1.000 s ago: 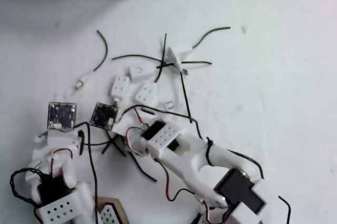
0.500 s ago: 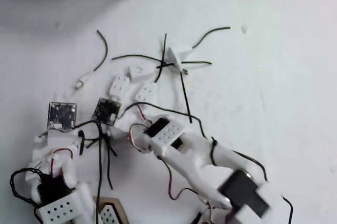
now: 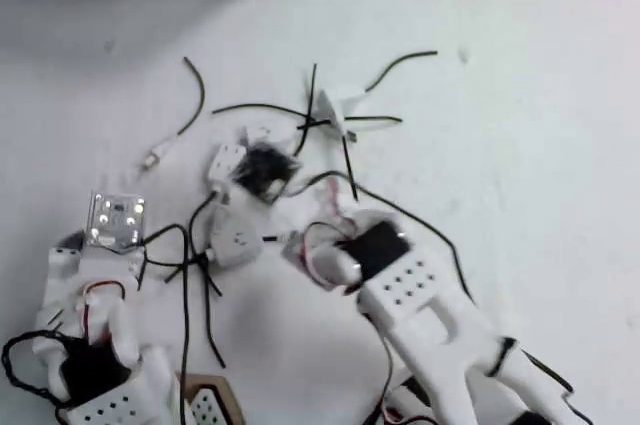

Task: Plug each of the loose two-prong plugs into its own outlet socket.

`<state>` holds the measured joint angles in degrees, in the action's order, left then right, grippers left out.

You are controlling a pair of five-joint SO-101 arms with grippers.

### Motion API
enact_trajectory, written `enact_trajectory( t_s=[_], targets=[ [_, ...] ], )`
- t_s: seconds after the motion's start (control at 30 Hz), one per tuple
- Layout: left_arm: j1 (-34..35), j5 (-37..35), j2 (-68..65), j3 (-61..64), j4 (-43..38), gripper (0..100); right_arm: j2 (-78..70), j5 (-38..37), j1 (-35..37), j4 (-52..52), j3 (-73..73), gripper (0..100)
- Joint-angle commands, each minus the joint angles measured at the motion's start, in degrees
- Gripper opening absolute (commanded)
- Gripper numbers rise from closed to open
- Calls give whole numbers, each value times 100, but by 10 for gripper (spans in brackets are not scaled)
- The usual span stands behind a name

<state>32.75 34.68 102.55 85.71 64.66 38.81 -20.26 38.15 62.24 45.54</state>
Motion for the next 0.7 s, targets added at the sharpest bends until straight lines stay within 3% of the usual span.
enact_trajectory(
  t_s=[0.0, 0.2, 0.43, 0.5, 0.67],
  targets=[
    [-215, 580, 13, -800, 413, 260, 470, 457, -549, 549, -18, 183],
    [-1147, 1116, -1042, -1705, 1081, 260, 549, 967, -1156, 549, 211, 199],
    [-2325, 1899, -3451, -2769, 1125, 308, 549, 1064, -1684, -374, 756, 199],
    [-2563, 2022, -4040, -2936, 1081, 358, 549, 1064, -1859, -497, 818, 198],
    [-3196, 2268, -5024, -3218, 756, 363, 558, 1064, -2079, -523, 826, 198]
  ],
)
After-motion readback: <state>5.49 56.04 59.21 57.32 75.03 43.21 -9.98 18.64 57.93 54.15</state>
